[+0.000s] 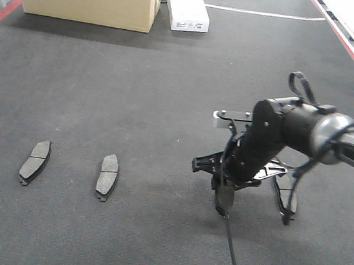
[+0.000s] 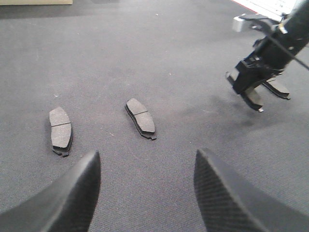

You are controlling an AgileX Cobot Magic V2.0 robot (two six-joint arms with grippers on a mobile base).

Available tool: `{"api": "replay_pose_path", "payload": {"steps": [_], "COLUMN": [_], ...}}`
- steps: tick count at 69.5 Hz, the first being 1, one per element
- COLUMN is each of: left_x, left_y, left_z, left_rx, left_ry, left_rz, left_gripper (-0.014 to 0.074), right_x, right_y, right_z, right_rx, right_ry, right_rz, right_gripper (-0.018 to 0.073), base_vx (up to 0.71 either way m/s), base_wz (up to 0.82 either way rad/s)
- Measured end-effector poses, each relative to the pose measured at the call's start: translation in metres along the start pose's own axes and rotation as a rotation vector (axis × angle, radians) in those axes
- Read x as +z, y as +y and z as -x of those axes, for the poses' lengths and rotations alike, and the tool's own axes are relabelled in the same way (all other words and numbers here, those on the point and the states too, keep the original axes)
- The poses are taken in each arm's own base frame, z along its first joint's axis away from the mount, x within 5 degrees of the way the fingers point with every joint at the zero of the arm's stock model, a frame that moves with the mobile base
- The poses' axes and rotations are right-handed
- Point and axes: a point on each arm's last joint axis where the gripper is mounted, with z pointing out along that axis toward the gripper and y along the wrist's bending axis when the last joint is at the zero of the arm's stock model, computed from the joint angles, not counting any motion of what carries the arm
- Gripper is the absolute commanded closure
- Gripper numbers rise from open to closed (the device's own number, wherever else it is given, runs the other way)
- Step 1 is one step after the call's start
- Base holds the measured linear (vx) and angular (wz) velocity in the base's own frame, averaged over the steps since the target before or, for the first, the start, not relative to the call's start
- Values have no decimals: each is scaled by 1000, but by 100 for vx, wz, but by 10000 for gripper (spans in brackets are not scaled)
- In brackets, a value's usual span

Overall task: Move and align brake pads A on conveyor
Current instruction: 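Lower the right gripper with its brake pad onto the belt, then open the right gripper and raise it off the pad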

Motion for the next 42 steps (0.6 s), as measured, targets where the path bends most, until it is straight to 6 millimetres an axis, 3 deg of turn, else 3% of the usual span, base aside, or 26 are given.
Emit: {"api": "replay_pose_path", "payload": {"steps": [11, 26, 33, 42], "left_x": [0, 0, 0, 0], "left_y": [0, 0, 0, 0], "left_z": [0, 0, 0, 0], "left_rx": [0, 0, 0, 0], "left_ry": [0, 0, 0, 0], "left_rz": [0, 0, 0, 0], "left_gripper": [174, 174, 174, 174], "right_x": [15, 24, 15, -15], "right_y": [3, 4, 3, 1], "right_z": [7, 8, 9, 11], "right_rx": [14, 19, 2, -30], "right_ry": [50, 79, 57, 4], "right_rz": [15, 14, 0, -26], "right_gripper": [384, 128, 66, 54], "base_vx": [0, 0, 0, 0], "base_wz": [0, 0, 0, 0]}}
